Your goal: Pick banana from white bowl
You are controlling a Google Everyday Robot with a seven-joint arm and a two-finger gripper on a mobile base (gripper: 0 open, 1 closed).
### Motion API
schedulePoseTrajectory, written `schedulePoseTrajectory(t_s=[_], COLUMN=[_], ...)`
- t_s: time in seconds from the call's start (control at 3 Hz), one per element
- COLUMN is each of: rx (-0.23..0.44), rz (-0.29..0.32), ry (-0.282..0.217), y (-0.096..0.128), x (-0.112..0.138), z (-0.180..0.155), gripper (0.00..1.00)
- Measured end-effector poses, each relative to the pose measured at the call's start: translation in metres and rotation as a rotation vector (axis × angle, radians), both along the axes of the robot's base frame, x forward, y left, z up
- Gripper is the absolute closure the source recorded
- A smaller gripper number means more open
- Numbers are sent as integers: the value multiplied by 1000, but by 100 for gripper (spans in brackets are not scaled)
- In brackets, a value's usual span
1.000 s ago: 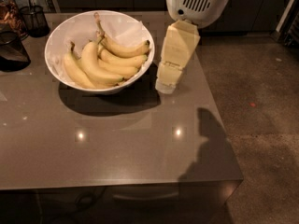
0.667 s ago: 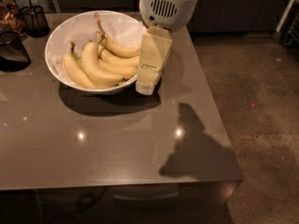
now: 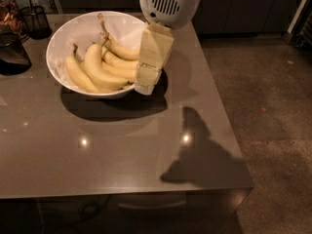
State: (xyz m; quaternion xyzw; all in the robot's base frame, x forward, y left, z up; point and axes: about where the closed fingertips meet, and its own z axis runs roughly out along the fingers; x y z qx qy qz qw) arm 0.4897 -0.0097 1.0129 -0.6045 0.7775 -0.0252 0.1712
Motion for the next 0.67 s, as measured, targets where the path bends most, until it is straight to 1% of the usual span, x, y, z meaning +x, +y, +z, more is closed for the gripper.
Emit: schedulePoseTrajectory(t_s=[0.33,0.67], rx=[29,45], rz=[8,29], ry=[28,93], y=[30,68], x=[7,16], z=[-4,-21], gripper=[0,0])
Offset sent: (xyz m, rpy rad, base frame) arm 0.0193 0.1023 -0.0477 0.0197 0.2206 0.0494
